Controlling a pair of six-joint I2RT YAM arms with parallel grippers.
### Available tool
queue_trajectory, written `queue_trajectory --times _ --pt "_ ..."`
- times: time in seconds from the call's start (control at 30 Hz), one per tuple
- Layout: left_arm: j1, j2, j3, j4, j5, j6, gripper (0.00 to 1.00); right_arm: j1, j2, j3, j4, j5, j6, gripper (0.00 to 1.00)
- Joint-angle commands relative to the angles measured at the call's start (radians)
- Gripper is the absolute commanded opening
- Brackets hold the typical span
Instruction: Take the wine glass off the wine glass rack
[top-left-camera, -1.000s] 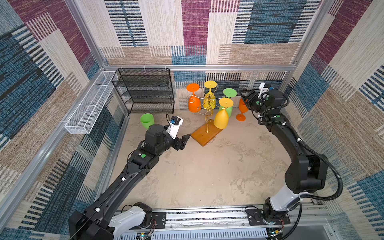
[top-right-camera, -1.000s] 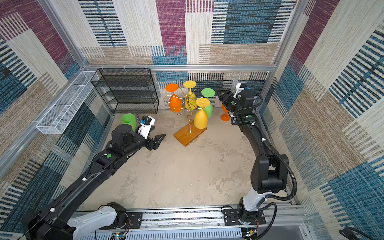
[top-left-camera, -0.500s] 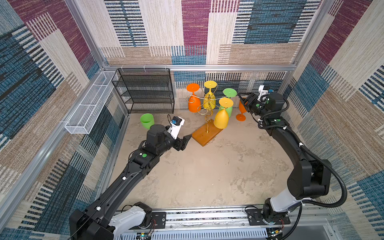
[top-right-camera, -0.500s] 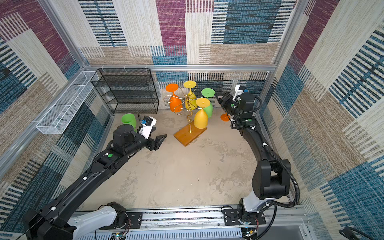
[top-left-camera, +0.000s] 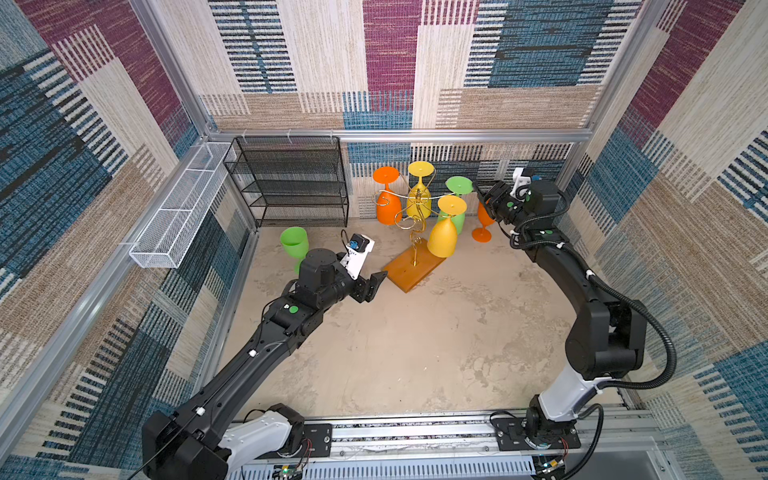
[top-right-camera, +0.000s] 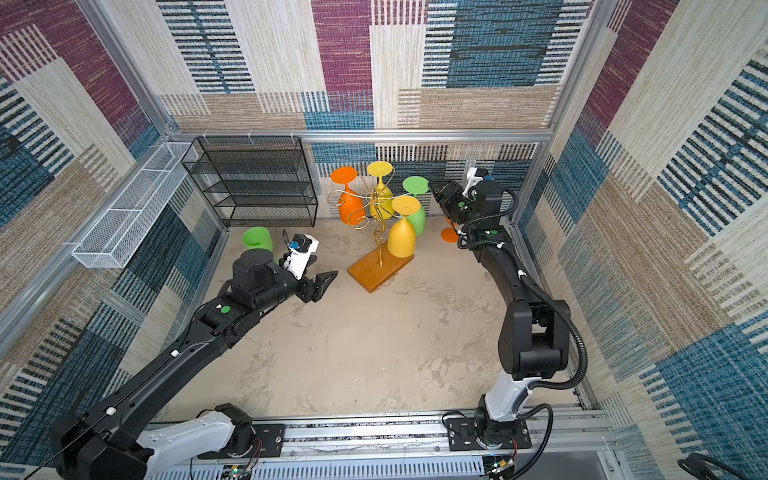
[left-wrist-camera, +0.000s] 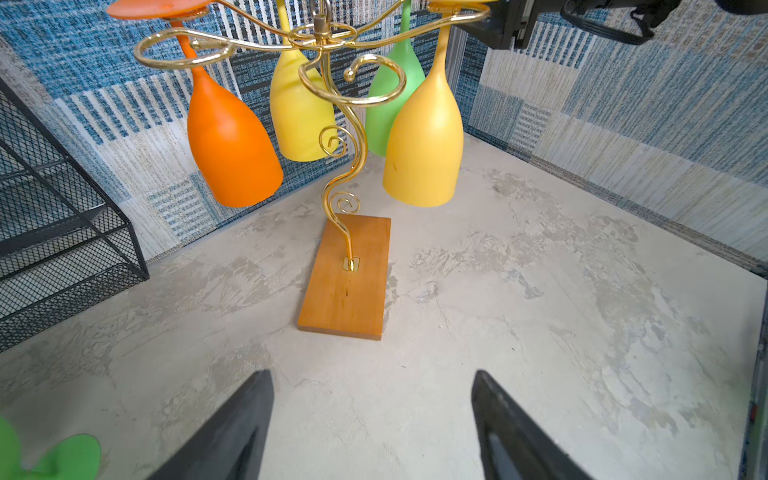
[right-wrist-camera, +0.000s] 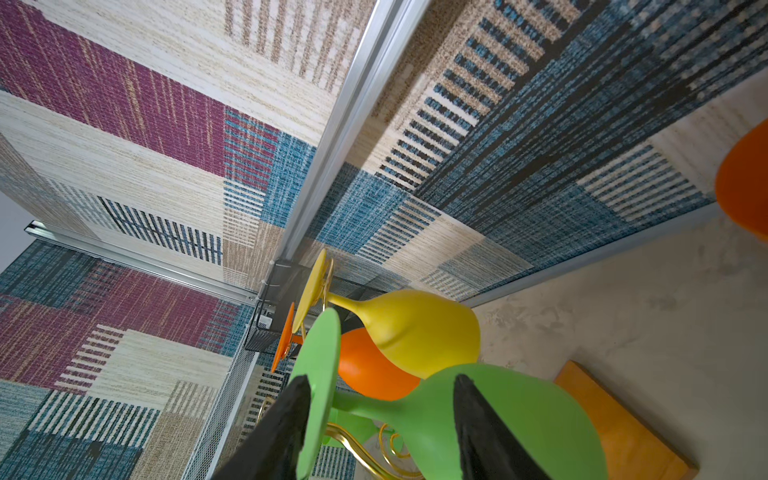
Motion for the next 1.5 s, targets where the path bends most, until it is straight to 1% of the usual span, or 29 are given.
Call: queue_trajectory --times 0.0,0.1,0.3,0.37,0.47,0.57,0.63,0.7,0.93,1.13,1.37,1.47 --pt "-0.007 -0.003 0.009 0.020 -0.007 0.022 0.77 0.002 0.017 0.029 0.051 0.004 0.009 0.58" --pt "-0.011 -0.013 0.006 0.020 -0.019 0.029 0.77 0.006 0.037 0.050 0.052 0.000 0.014 0.57" --pt "-0.019 -0.012 0.010 0.016 -0.023 0.033 0.77 0.035 0.069 0.094 0.051 0.008 0.019 0.52" --pt "-0.020 -0.011 0.011 0.010 -0.025 0.033 0.77 0.046 0.079 0.110 0.046 0.009 0.017 0.48" --pt "-0.024 -0.014 0.014 0.004 -0.034 0.037 0.77 0.058 0.083 0.116 0.045 0.021 0.014 0.40" --pt "-0.026 -0.018 0.014 0.004 -0.039 0.039 0.77 0.060 0.081 0.116 0.038 0.035 0.008 0.38" --pt "-0.028 -0.016 0.013 0.004 -0.040 0.039 0.77 0.060 0.080 0.145 0.033 0.040 0.004 0.38" --pt "-0.028 -0.015 0.014 0.004 -0.040 0.039 0.77 0.060 0.075 0.144 0.031 0.048 0.000 0.31" --pt "-0.029 -0.008 0.015 0.002 -0.043 0.039 0.77 0.060 0.051 0.128 0.034 0.073 -0.009 0.28" --pt "-0.029 -0.005 0.016 0.001 -0.044 0.039 0.77 0.061 0.046 0.126 0.039 0.073 -0.007 0.17" --pt "-0.030 0.001 0.018 0.001 -0.046 0.038 0.76 0.062 0.039 0.125 0.029 0.070 -0.017 0.13" --pt "-0.030 0.002 0.018 0.001 -0.046 0.037 0.76 0.062 0.032 0.097 0.028 0.071 -0.020 0.12"
